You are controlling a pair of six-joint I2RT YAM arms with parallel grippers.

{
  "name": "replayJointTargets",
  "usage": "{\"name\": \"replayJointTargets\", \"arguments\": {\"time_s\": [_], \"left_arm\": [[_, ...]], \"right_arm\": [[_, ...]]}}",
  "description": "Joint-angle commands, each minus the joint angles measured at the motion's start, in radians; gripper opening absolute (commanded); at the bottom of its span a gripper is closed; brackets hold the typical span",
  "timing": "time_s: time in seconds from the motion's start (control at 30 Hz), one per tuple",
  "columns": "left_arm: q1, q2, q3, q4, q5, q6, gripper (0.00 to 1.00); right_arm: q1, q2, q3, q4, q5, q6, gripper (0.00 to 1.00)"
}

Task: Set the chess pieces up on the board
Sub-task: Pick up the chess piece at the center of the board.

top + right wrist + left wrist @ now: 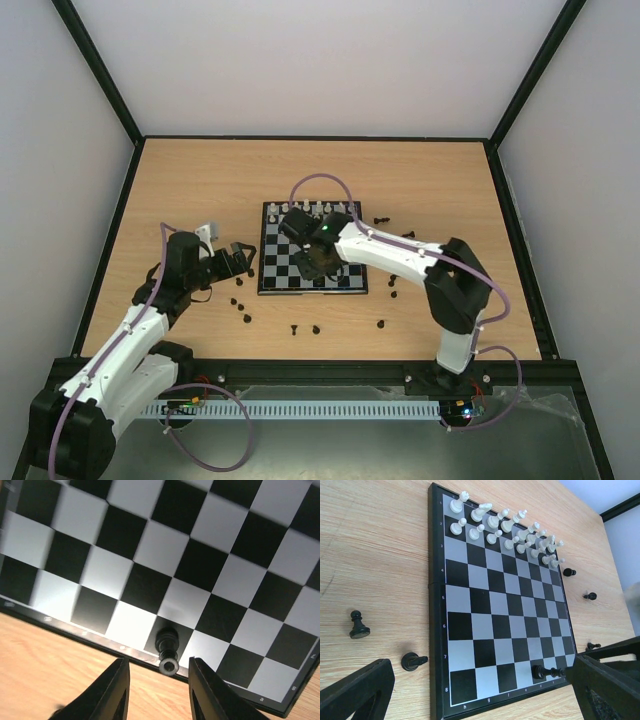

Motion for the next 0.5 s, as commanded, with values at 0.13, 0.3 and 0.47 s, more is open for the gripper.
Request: {"name": "replayJointTargets", "arguments": {"time_s": [0.13, 0.3, 0.47], "left_arm": [[-0.003, -0.019, 0.018, -0.018, 0.002, 0.005, 0.99], [-0.003, -0.019, 0.032, -0.027, 0.014, 0.002, 1.0], [-0.008, -0.092, 0.019, 0.018, 0.057, -0.004, 1.0]], "right_arm": [[0.007, -0.206, 0.063, 0.031, -0.008, -0.03, 0.41], [-0.004, -0.271, 0.071, 0.059, -0.058, -0.046, 0.5], [-0.008, -0.326, 0.07, 0.093, -0.127, -0.063, 0.74]]}}
